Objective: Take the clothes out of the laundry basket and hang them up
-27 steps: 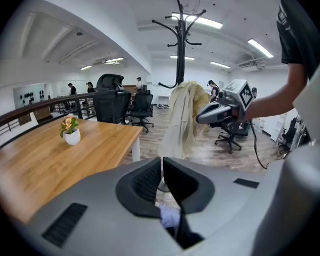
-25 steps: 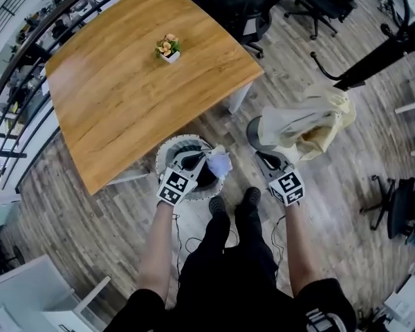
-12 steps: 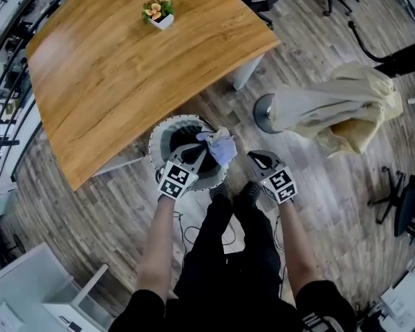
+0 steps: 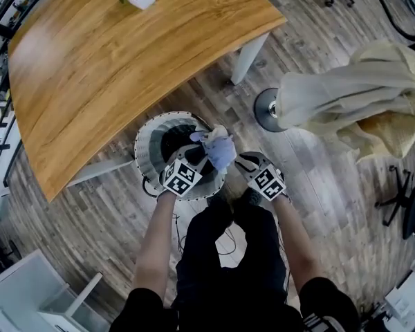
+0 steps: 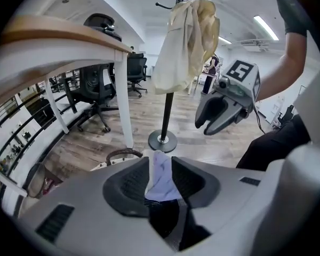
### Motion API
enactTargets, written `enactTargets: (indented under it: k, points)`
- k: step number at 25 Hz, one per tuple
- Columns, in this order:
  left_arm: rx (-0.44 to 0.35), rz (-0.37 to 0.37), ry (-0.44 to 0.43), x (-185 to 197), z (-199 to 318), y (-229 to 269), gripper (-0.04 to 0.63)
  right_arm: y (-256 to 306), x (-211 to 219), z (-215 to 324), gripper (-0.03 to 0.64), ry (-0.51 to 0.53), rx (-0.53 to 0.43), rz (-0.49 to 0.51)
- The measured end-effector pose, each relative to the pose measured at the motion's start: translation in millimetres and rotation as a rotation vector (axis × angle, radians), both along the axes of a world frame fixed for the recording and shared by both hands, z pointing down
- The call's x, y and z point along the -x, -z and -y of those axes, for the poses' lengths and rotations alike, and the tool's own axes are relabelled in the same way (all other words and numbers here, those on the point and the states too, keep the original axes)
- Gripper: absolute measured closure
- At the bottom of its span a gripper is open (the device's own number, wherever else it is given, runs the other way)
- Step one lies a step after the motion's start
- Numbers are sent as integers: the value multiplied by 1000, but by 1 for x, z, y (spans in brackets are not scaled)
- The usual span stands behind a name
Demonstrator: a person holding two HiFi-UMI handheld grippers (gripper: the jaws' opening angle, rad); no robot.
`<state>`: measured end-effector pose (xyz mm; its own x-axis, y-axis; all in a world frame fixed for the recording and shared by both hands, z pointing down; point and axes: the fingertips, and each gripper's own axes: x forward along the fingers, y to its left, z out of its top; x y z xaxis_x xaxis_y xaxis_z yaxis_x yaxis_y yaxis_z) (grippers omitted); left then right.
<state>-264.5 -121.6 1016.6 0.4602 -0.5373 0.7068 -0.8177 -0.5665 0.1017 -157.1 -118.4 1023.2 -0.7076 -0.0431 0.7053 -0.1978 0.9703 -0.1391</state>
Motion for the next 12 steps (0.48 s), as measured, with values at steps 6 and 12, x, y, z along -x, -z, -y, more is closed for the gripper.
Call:
enactTargets:
  k: [6,12]
  points:
    - [2,23,-4,-5,16,-61,465,-92,3,-20,462,142,-29,-112]
    - [-3,-2,4,-9,34,-100,459,-141,15,-24,454,159,-9,-107]
